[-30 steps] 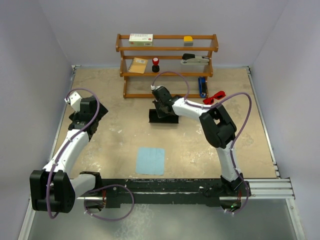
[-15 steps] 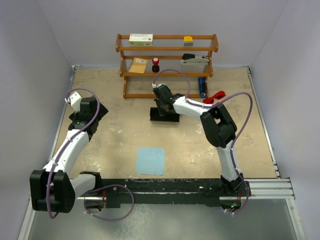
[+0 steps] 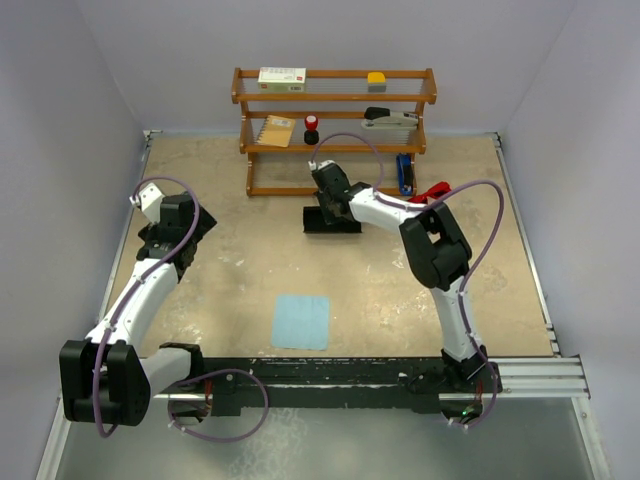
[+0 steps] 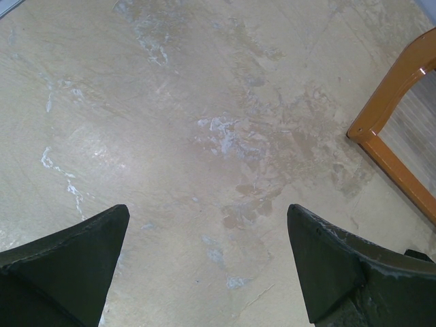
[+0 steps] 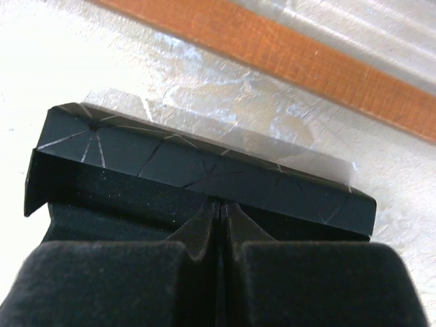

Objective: Organize the sunglasses
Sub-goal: Adjust the sunglasses case at the center of the board.

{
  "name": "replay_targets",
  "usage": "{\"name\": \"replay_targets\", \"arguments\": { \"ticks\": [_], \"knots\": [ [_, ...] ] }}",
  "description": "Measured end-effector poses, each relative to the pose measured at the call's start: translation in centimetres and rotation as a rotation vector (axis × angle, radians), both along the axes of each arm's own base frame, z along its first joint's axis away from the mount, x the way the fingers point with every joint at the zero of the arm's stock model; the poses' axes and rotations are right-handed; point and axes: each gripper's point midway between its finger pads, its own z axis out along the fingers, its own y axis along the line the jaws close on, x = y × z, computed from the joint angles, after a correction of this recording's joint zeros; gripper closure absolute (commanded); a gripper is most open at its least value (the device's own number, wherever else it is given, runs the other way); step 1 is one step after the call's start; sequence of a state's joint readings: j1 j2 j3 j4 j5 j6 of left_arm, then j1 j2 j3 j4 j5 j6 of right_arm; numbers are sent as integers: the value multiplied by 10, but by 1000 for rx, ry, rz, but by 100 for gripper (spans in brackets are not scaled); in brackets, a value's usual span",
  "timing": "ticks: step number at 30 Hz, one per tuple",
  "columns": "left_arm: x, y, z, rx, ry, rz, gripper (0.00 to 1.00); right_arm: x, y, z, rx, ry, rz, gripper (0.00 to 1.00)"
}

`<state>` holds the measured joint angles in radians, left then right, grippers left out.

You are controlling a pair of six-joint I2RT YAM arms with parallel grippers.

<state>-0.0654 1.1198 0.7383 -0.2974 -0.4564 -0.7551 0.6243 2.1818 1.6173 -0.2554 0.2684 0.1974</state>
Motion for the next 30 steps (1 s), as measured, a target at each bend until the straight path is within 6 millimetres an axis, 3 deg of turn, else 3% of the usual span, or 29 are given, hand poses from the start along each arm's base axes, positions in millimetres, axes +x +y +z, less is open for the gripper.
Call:
{"name": "replay_targets", "arguments": {
  "ticks": [8, 15, 18, 26, 30],
  "knots": [
    [0, 0, 0, 0, 0, -1, 4, 14, -14, 1, -4, -12, -27, 100],
    [0, -1, 0, 2, 3, -8, 4, 12, -20, 2, -1, -21, -38, 100],
    [0, -1, 0, 3, 3, -10, 4, 10, -21, 10, 6, -30, -38, 99],
    [1, -2, 1, 0, 1, -16, 4, 5, -18, 59, 65, -103, -31, 100],
    [1, -2, 1, 1, 3, -21, 4, -5, -18, 50, 57, -82, -26, 100]
  ]
}}
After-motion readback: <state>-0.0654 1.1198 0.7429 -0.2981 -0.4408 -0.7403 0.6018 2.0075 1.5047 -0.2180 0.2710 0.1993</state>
